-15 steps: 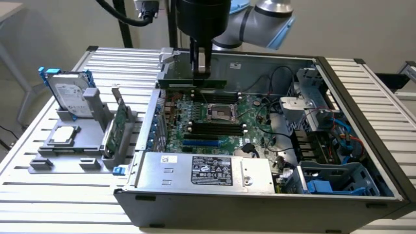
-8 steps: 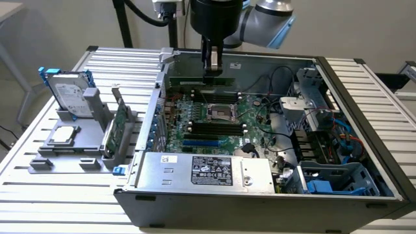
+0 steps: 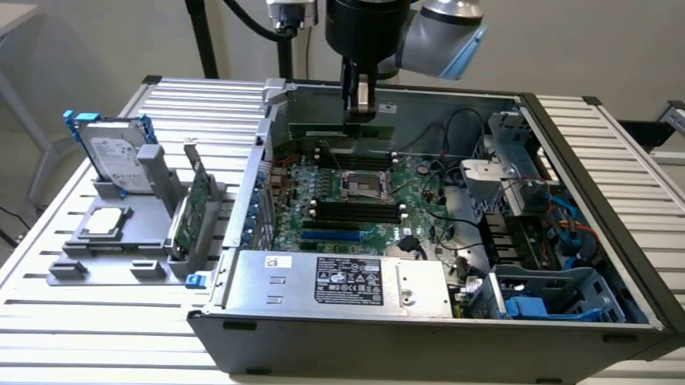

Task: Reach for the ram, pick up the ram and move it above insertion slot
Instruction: 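Pick up the ram and move it above insertion slot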

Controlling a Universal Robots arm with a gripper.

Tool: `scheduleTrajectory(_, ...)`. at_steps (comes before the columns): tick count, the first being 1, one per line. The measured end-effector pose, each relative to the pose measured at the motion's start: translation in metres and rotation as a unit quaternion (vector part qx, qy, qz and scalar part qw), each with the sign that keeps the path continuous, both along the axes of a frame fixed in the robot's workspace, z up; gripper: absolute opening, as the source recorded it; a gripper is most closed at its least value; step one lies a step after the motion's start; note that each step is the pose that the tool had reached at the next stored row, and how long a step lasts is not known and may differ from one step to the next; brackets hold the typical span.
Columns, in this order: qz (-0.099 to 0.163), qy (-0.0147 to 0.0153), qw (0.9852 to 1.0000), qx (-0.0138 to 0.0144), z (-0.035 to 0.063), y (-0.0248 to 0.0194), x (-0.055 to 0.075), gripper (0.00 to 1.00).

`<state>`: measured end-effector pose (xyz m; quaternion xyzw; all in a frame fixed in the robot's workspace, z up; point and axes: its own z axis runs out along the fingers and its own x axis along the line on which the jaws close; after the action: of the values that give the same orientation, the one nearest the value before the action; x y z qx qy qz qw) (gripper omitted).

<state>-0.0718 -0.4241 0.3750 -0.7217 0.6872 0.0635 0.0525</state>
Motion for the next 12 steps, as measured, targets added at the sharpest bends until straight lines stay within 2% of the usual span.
scheduleTrajectory(12, -0.008, 0.0, 1.0, -0.0014, -0.0022, 0.0178, 0.014, 0.13)
